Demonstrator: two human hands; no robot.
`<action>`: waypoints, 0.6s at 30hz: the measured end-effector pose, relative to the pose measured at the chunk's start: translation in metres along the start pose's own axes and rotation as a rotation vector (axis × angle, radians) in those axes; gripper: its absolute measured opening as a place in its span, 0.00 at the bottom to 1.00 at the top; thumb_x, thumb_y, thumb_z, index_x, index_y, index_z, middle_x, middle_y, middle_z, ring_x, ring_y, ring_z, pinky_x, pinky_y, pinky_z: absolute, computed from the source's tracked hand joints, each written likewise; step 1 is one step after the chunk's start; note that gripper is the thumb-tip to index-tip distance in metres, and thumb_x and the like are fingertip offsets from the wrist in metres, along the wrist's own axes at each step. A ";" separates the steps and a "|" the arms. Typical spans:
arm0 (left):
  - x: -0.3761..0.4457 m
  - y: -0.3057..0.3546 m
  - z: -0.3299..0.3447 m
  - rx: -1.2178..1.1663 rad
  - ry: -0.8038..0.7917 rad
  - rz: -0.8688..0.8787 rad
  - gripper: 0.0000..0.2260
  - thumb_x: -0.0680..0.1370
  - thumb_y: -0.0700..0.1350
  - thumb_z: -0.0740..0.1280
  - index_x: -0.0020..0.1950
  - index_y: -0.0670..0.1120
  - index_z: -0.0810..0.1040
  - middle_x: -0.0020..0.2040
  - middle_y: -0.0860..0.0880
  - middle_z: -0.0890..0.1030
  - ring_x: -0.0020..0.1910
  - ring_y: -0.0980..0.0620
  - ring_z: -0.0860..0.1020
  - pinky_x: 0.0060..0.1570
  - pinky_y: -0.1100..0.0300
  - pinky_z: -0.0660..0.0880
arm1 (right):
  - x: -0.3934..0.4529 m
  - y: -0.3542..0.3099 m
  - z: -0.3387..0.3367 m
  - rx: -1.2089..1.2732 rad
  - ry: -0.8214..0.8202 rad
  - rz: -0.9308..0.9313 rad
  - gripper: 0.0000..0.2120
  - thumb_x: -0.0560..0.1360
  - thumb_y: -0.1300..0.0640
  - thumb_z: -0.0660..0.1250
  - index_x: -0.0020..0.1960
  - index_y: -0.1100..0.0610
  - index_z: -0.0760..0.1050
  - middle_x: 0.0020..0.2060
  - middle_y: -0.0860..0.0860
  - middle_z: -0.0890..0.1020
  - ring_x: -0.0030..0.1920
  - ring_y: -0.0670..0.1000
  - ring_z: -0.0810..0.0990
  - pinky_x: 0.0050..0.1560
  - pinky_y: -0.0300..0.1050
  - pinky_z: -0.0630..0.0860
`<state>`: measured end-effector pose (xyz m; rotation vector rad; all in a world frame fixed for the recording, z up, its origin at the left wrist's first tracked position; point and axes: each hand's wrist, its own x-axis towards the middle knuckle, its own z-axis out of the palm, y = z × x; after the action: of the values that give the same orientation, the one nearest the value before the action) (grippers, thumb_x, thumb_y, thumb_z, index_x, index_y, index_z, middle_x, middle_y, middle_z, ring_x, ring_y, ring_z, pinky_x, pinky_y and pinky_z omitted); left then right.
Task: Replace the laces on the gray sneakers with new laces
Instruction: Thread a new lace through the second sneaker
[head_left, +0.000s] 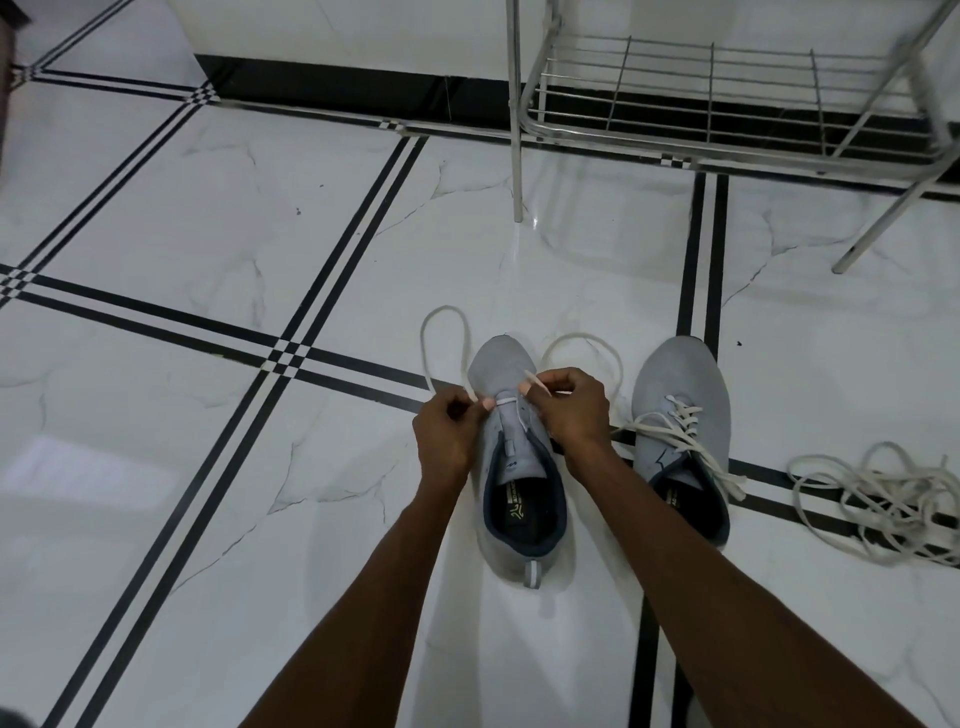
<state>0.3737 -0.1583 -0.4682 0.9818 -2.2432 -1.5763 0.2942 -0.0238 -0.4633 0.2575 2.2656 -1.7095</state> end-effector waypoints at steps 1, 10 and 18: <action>0.000 -0.001 0.001 0.012 0.014 0.004 0.10 0.76 0.49 0.75 0.42 0.43 0.81 0.39 0.48 0.84 0.42 0.48 0.82 0.48 0.49 0.81 | -0.001 0.001 0.000 0.005 -0.002 0.006 0.09 0.70 0.53 0.78 0.47 0.55 0.82 0.42 0.47 0.85 0.43 0.48 0.83 0.47 0.46 0.81; 0.003 -0.003 0.007 0.057 0.000 -0.032 0.13 0.82 0.52 0.67 0.47 0.42 0.75 0.41 0.44 0.82 0.43 0.44 0.81 0.49 0.41 0.80 | -0.004 0.010 0.002 0.011 0.001 0.029 0.08 0.70 0.50 0.78 0.44 0.52 0.84 0.38 0.46 0.85 0.41 0.48 0.84 0.48 0.54 0.83; 0.002 0.001 0.004 0.036 -0.020 -0.030 0.12 0.80 0.52 0.70 0.45 0.43 0.76 0.41 0.46 0.83 0.43 0.47 0.82 0.50 0.45 0.80 | -0.004 0.009 -0.003 -0.032 -0.018 0.020 0.09 0.73 0.47 0.74 0.44 0.52 0.84 0.38 0.47 0.85 0.42 0.49 0.84 0.47 0.56 0.84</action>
<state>0.3697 -0.1564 -0.4694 1.0187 -2.2880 -1.5704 0.3007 -0.0181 -0.4695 0.2561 2.2674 -1.6579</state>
